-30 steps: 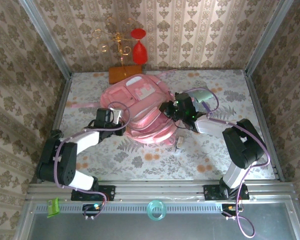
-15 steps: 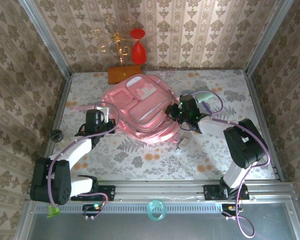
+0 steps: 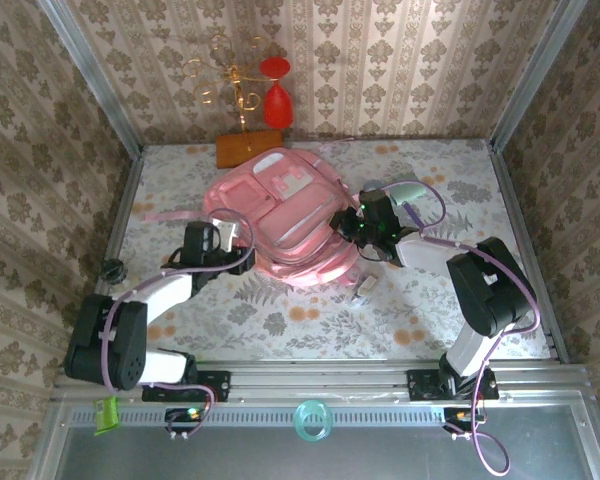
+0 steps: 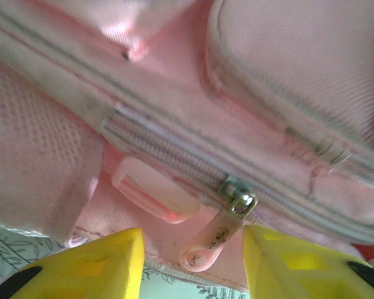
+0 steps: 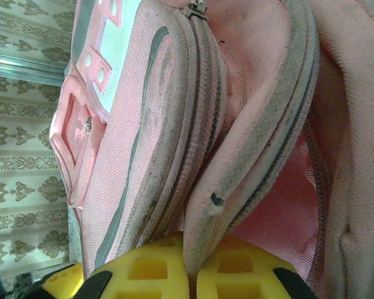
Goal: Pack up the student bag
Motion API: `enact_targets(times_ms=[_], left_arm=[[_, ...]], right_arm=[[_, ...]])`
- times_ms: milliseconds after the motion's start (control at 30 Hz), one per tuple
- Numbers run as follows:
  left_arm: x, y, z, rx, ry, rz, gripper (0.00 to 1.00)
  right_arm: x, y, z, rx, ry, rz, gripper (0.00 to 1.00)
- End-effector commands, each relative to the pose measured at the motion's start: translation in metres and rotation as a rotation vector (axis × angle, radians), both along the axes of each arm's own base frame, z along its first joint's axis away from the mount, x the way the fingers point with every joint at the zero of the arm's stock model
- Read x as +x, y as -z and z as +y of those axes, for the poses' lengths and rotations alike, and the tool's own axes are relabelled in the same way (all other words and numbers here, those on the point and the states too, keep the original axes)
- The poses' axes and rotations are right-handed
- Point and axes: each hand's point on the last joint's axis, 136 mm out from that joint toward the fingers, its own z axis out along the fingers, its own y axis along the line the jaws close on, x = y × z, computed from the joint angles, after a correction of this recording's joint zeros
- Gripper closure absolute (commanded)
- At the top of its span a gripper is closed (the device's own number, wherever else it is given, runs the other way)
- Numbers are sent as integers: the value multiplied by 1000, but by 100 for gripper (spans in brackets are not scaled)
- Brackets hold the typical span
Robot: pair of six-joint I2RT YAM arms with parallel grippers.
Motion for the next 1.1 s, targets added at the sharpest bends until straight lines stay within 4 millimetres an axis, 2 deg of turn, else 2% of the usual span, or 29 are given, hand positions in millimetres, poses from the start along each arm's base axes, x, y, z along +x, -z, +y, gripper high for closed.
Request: enact_targets(times_ms=[0, 233, 433, 767, 867, 1067], left_arm=[[1, 1, -8, 14, 61, -4, 53], [12, 5, -12, 26, 75, 5, 53], [19, -2, -15, 24, 88, -15, 58], [19, -4, -11, 35, 58, -21, 91], [19, -6, -7, 43, 34, -28, 98], [24, -14, 11, 84, -75, -39, 100]], right_arm=[[18, -13, -5, 16, 41, -60, 100], [18, -11, -5, 23, 42, -52, 100], [18, -11, -4, 24, 42, -53, 100], [18, -11, -5, 24, 43, -52, 100], [17, -10, -5, 23, 45, -49, 100], [15, -11, -15, -10, 78, -62, 100]])
